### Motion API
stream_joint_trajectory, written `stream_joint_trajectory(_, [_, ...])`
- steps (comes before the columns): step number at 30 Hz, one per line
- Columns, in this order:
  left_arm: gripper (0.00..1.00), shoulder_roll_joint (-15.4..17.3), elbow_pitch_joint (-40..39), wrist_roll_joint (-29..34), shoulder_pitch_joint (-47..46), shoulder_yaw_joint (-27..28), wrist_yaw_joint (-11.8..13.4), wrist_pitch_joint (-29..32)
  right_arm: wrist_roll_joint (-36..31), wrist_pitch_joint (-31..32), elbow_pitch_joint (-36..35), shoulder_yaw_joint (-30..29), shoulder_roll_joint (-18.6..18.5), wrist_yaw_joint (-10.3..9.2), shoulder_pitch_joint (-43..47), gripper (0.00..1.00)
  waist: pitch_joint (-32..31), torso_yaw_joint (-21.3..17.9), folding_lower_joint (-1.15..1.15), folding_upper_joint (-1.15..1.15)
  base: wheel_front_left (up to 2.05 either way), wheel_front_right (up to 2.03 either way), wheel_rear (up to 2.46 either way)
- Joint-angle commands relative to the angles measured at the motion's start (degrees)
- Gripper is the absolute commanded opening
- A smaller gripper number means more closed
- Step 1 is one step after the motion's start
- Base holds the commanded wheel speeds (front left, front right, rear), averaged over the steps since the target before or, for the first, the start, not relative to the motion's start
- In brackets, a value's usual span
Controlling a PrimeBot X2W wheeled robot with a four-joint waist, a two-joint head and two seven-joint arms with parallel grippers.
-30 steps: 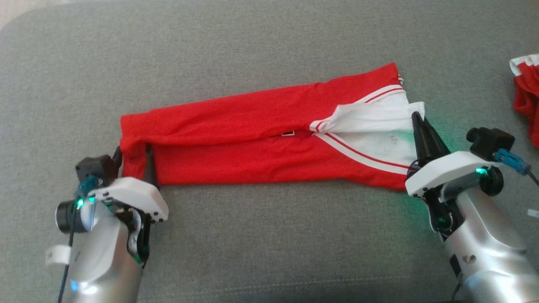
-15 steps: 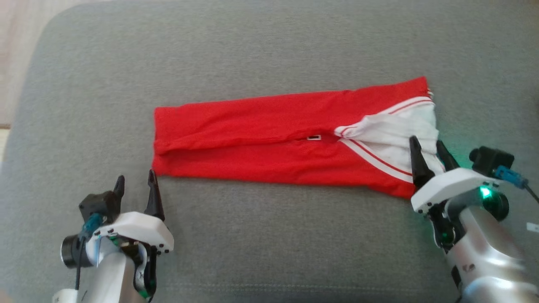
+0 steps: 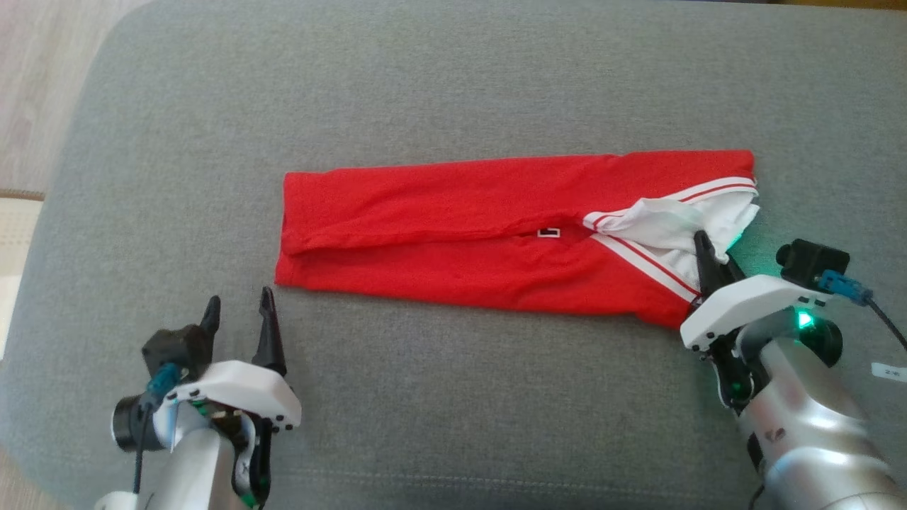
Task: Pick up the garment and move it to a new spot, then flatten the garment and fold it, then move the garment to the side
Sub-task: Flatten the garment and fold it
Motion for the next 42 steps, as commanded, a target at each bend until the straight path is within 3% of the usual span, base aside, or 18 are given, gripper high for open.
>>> stream_joint_trajectory(1, [1.00, 0.67, -1.79, -0.26, -0.80, 1.01, 0.11, -0.71, 0.03, -1.03, 0.26, 1.16, -0.25, -0.05, -0.31, 0.00, -0.15, -0.55, 0.00, 0.00, 0.00, 0.00, 0.00])
stream_joint_trajectory(11, [1.00, 0.66, -1.63, -1.90, -0.54, -1.98, 0.44, -0.71, -0.57, -4.33, -2.04, -1.81, -4.75, -0.05, -2.90, 0.00, -0.95, -3.28, 0.00, 0.00, 0.00, 0.00, 0.00])
stream_joint_trajectory(19, [1.00, 0.66, -1.14, -3.66, -0.10, -5.34, 0.96, -0.71, -0.97, -4.00, -13.77, 6.46, -0.86, -0.05, -1.68, 0.00, -2.51, -2.98, 0.00, 0.00, 0.00, 0.00, 0.00])
stream_joint_trajectory(29, [1.00, 0.66, -0.33, -4.77, 1.13, -10.45, 0.82, -0.71, 2.82, 3.18, -25.32, 21.84, 2.86, -0.05, 1.08, 0.00, -4.13, 3.52, 0.00, 0.00, 0.00, 0.00, 0.00])
stream_joint_trajectory(40, [1.00, 0.66, -0.96, -6.74, 0.62, -14.97, 1.92, -0.71, 5.04, 1.88, -18.87, 26.62, 4.85, -0.05, -2.62, 0.00, -3.87, 11.85, 0.00, 0.00, 0.00, 0.00, 0.00])
stream_joint_trajectory(41, [1.00, 0.65, -0.98, -6.81, 0.60, -15.16, 1.96, -0.71, 5.76, 1.21, -18.26, 26.95, 4.87, -0.05, -2.95, 0.19, -3.91, 12.25, 0.00, 0.00, 0.00, 0.00, 0.00])
stream_joint_trajectory(42, [1.00, 0.65, -0.99, -6.87, 0.60, -15.28, 2.03, -0.71, 6.76, 0.55, -17.92, 27.45, 4.88, -0.05, -3.21, 0.65, -3.94, 12.48, 0.00, 0.00, 0.00, 0.00, 0.00])
